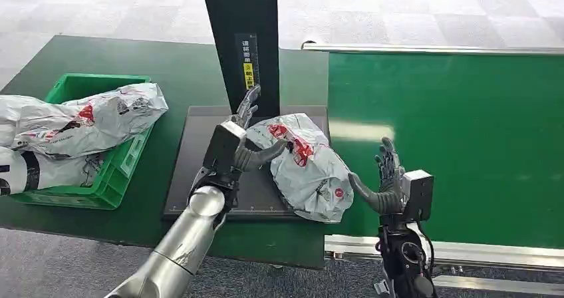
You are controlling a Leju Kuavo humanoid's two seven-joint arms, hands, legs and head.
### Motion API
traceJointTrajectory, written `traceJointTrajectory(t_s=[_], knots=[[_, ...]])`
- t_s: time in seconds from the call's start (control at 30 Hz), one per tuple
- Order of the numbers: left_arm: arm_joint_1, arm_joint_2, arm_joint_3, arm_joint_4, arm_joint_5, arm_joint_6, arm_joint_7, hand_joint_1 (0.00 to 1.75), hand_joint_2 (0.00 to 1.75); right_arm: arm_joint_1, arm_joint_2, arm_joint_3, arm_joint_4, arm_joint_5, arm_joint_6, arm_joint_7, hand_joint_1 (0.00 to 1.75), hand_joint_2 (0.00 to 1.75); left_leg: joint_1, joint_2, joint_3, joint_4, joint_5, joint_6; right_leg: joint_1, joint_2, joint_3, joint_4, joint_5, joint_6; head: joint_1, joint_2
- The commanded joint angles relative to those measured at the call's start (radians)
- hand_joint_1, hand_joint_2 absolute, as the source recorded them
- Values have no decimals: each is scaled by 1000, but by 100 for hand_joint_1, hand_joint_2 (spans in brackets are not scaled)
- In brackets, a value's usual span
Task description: Moved the parcel from conveyor to table for the left to box.
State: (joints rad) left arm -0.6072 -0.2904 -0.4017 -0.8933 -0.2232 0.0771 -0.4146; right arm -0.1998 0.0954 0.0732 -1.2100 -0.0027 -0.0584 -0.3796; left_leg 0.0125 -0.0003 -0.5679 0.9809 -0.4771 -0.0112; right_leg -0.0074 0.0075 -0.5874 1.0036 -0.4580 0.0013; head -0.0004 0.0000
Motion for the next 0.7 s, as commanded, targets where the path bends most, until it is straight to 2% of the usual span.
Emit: traceJointTrajectory(t_s=[0.03, 0.1, 0.17, 0.2, 0.3, 0.33, 0.4, 0.47, 0.53, 0.7], knots=[[-198, -59, -317, 260, 2, 182, 171, 0, 175, 26, -20, -11, 15, -20, 8, 35, 0, 175, 0, -4, 1, 0, 1, 1, 0, -4, 2, -1, 0, 0, 0, 0], [-198, -59, -317, 260, 2, 182, 171, 0, 175, 26, -20, -11, 15, -20, 8, 35, 0, 175, 0, -6, 1, 0, 1, 1, 0, -6, 3, -1, -1, 0, 0, 0], [-209, -59, -344, 276, 1, 180, 185, 0, 175, 25, -21, -10, 17, -22, 11, 39, 0, 175, 0, -2, 1, 0, 0, 0, 0, -3, 1, 0, 0, 0, 0, 0], [-224, -59, -399, 290, -9, 205, 215, 0, 175, 21, -20, -6, 21, -22, 13, 39, 0, 175, 0, -3, 1, -1, 0, 1, 0, -4, 2, -1, -1, 0, 0, 0], [-271, -59, -645, 334, -45, 228, 416, 0, 175, 10, -4, 8, 24, -25, 19, 39, 0, 175, 0, -3, 1, 0, 0, 1, 0, -4, 2, 0, -1, 0, -1, 0], [-290, -59, -762, 376, -81, 157, 522, 0, 175, 3, 2, 12, 26, -21, 25, 43, 0, 175, 0, -2, 0, 0, 0, 1, 0, -2, 1, 0, 0, 0, 0, 0], [-280, -59, -822, 409, -73, 64, 549, 0, 175, -14, 12, 10, 45, -14, 29, 46, 0, 175, 0, -4, 1, 0, 1, 1, 0, -4, 2, -1, 0, 0, 0, 0], [-274, -59, -909, 441, -138, -17, 591, 0, 175, -44, 17, 8, 83, -7, 33, 48, 0, 175, 0, 1, 2, -1, 0, 1, 0, 0, 2, -1, 0, 0, 0, 0], [-257, -59, -940, 456, -179, -62, 609, 0, 175, -51, 20, 2, 98, -3, 36, 50, 0, 175, 0, 2, 2, -1, 0, 1, 0, 2, 2, -2, 1, 0, 0, 0], [-258, -59, -936, 457, -183, -63, 609, 0, 175, -44, 20, 1, 96, -2, 37, 49, 0, 175, 0, 1, 3, -2, 0, 0, 0, 0, 3, -2, 0, 0, 0, 0]])
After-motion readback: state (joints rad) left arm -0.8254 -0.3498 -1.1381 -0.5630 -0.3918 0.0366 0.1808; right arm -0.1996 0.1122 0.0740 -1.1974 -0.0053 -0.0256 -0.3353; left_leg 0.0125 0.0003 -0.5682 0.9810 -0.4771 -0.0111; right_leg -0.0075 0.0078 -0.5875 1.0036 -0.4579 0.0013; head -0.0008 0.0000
